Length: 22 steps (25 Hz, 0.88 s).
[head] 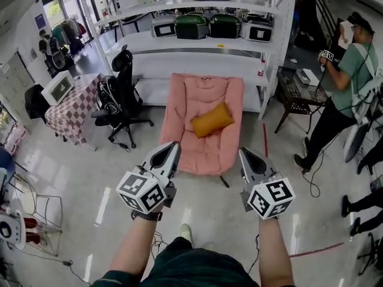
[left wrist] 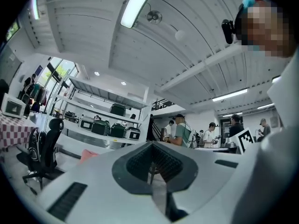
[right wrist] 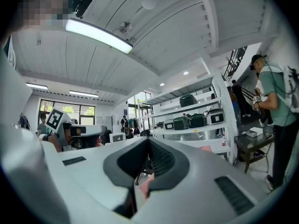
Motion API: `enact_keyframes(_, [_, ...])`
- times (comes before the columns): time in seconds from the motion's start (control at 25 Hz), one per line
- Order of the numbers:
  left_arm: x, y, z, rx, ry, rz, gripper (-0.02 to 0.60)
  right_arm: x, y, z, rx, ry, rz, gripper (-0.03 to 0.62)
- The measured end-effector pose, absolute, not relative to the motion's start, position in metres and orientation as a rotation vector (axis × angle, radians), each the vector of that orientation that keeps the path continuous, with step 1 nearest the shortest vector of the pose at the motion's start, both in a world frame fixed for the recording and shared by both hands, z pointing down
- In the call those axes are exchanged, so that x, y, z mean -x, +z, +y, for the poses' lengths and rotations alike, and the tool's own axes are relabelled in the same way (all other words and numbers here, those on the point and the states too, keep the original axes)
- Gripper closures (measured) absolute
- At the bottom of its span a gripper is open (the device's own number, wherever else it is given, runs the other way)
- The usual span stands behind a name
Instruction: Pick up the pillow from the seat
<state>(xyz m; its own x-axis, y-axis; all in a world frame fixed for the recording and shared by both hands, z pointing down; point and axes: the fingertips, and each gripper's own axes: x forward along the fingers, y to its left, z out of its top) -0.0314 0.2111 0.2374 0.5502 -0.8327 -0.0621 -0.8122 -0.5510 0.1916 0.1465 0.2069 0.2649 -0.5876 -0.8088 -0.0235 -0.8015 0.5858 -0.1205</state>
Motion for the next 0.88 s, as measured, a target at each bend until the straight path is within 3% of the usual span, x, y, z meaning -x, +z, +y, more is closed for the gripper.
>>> enact_keyframes(0.36, [0.034,0.250,0.177,-2.668,-0.195,-1.384,0.581,-0.132,0.276,0.174,1.402,-0.168,2.747,0.592])
enact_keyframes(0.88, [0.095,0.273,0.064,-2.671,-0.159,-1.375,0.581,-0.063,0.292,0.070,1.422,-0.216,2.762,0.592])
